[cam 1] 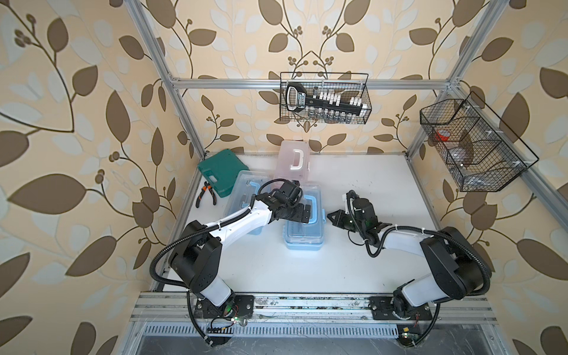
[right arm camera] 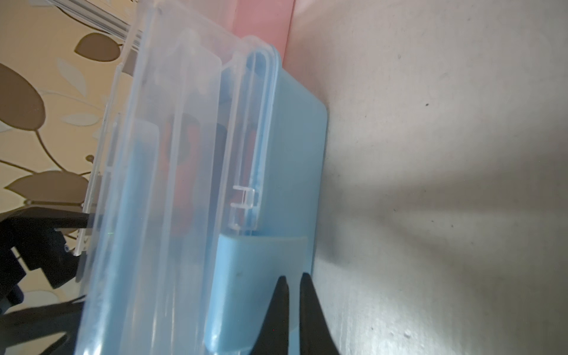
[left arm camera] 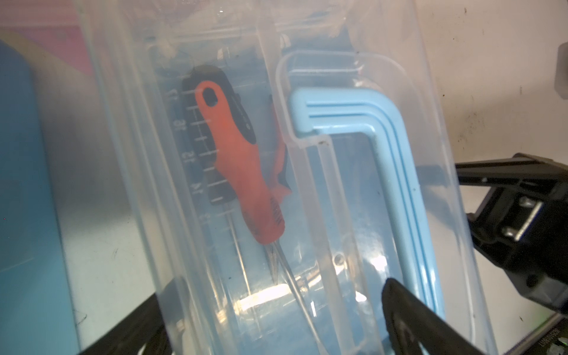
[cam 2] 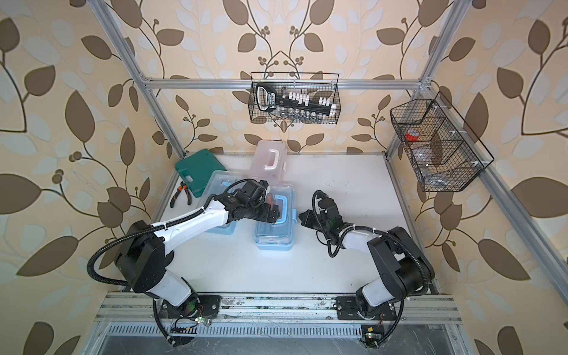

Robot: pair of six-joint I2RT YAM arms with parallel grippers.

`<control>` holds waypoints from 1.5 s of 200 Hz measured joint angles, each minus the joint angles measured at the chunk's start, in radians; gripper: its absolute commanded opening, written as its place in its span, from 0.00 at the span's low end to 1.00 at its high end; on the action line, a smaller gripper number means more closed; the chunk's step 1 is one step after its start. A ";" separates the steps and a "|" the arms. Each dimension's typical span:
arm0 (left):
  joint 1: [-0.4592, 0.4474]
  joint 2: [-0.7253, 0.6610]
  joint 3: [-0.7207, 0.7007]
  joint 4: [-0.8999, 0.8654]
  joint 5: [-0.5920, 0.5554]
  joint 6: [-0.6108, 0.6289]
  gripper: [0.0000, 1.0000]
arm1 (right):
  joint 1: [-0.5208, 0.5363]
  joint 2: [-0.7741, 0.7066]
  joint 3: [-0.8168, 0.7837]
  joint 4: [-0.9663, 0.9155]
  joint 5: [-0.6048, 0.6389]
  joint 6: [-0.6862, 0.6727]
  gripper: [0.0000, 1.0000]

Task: Close toolboxes
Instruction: Fasten the toolbox latch on the toolbox.

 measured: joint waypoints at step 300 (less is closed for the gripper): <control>-0.007 0.056 0.045 0.029 -0.045 -0.016 0.99 | 0.058 0.206 0.244 -0.276 0.028 -0.185 0.15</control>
